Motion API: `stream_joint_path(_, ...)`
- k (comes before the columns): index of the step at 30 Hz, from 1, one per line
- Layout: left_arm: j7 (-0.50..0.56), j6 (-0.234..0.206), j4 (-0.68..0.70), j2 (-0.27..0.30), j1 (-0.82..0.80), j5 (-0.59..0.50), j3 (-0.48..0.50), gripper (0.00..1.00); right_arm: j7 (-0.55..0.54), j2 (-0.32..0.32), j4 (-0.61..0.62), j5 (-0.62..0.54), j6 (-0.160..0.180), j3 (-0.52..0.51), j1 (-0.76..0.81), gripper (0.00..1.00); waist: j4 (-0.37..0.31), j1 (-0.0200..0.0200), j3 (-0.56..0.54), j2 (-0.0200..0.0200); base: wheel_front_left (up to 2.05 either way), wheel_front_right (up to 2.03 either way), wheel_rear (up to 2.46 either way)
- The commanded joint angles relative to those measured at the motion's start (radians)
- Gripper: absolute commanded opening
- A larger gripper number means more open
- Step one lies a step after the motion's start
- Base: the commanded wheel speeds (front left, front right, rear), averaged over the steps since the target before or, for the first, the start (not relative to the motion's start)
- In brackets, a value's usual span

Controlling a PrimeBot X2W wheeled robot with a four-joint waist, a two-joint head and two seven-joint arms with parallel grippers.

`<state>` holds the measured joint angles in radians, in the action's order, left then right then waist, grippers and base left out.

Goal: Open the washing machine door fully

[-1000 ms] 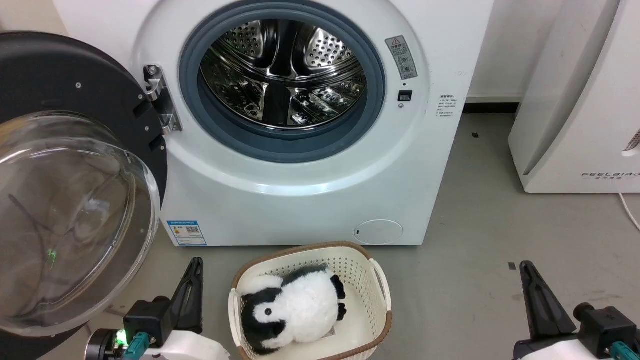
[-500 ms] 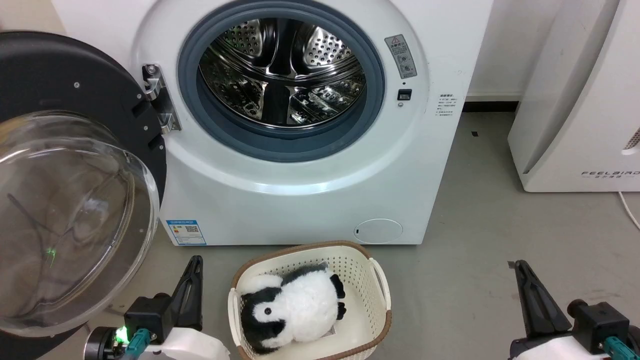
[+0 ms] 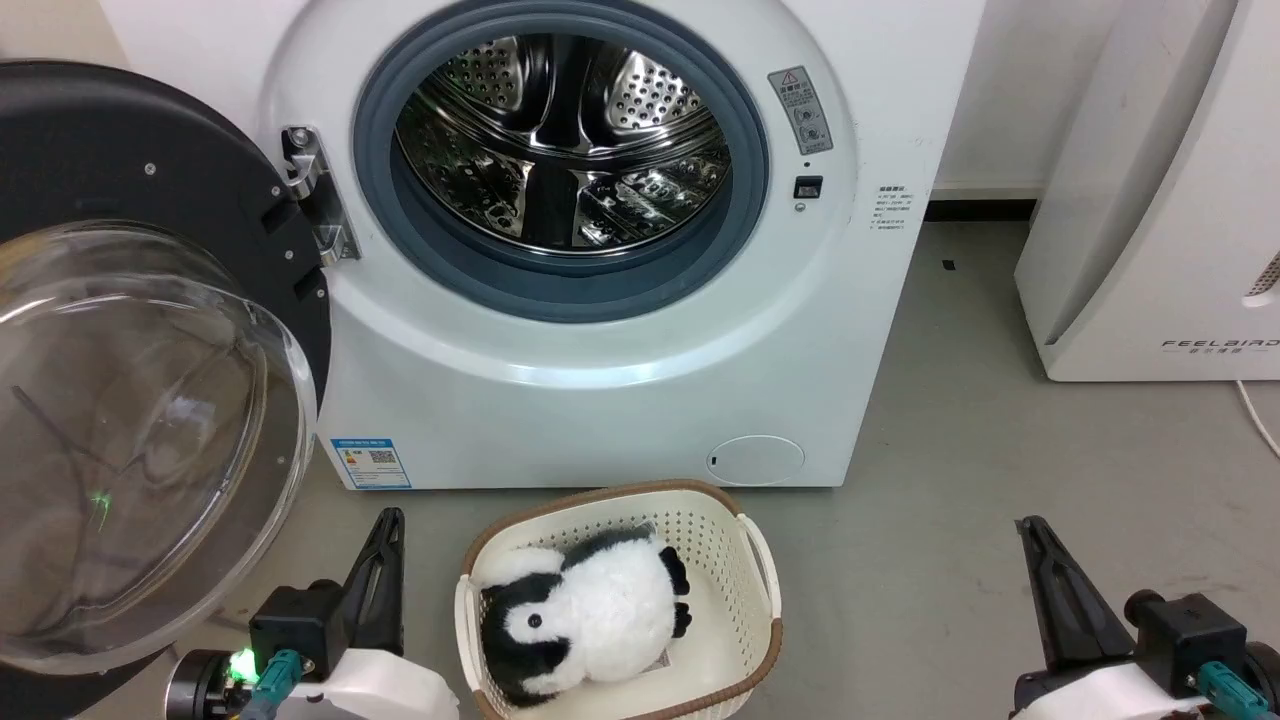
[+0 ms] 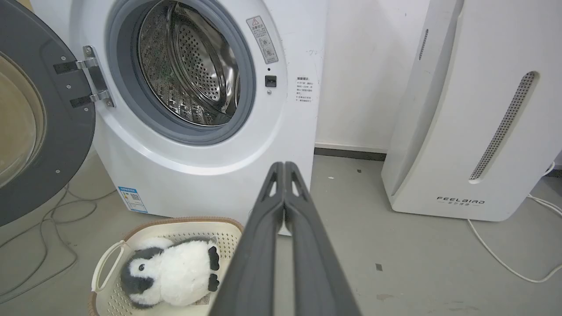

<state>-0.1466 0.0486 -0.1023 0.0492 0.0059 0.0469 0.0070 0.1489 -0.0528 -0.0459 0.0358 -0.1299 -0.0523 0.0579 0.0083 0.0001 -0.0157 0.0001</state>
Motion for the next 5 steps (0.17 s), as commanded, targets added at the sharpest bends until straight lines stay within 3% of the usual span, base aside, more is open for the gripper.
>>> stream_joint_path(1, 0.008, -0.009, 0.008, 0.0, -0.003, -0.007, -0.002, 0.0, -0.01, 0.001, 0.009, -0.002, 0.0, 0.004, -0.017, 0.0, 0.0, -0.0001, 0.0, -0.0001, 0.0, 0.0, 0.0)
stream_joint_path(5, 0.016, -0.011, 0.014, 0.001, -0.003, -0.009, -0.002, 0.0, -0.018, 0.001, 0.011, -0.004, 0.0, 0.007, -0.02, 0.0, -0.001, -0.0001, 0.001, -0.0001, 0.0, 0.0, 0.0)
